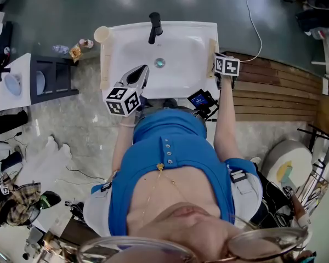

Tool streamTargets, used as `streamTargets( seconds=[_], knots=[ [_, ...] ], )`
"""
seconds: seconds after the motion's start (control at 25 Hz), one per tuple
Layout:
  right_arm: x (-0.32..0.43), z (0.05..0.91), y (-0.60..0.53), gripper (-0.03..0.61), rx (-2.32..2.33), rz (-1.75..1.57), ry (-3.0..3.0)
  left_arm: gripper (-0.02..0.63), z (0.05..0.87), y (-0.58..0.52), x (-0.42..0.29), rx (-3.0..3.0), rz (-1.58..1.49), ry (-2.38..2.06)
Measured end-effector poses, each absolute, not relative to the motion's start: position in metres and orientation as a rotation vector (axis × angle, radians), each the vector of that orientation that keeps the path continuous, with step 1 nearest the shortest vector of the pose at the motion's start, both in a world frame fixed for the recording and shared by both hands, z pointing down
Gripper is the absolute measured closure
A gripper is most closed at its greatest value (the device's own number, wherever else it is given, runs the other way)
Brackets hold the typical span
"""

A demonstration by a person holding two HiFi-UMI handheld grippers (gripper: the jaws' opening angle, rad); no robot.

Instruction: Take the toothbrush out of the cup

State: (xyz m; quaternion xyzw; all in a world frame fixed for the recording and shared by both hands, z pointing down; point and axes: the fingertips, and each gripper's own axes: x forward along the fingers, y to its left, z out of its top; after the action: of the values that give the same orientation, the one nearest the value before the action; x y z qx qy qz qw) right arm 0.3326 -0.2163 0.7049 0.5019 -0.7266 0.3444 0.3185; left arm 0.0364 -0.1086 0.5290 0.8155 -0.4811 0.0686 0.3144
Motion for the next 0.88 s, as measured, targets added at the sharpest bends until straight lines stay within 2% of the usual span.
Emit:
streamTargets(
  seconds=[0.88],
  knots=[
    [0.3404,0.7031,-0.2102,0.5,1.325,0.854,-1.887,0.614,0.5329,-0.1109,0.0431,2.171,0.173,-1.214]
  ],
)
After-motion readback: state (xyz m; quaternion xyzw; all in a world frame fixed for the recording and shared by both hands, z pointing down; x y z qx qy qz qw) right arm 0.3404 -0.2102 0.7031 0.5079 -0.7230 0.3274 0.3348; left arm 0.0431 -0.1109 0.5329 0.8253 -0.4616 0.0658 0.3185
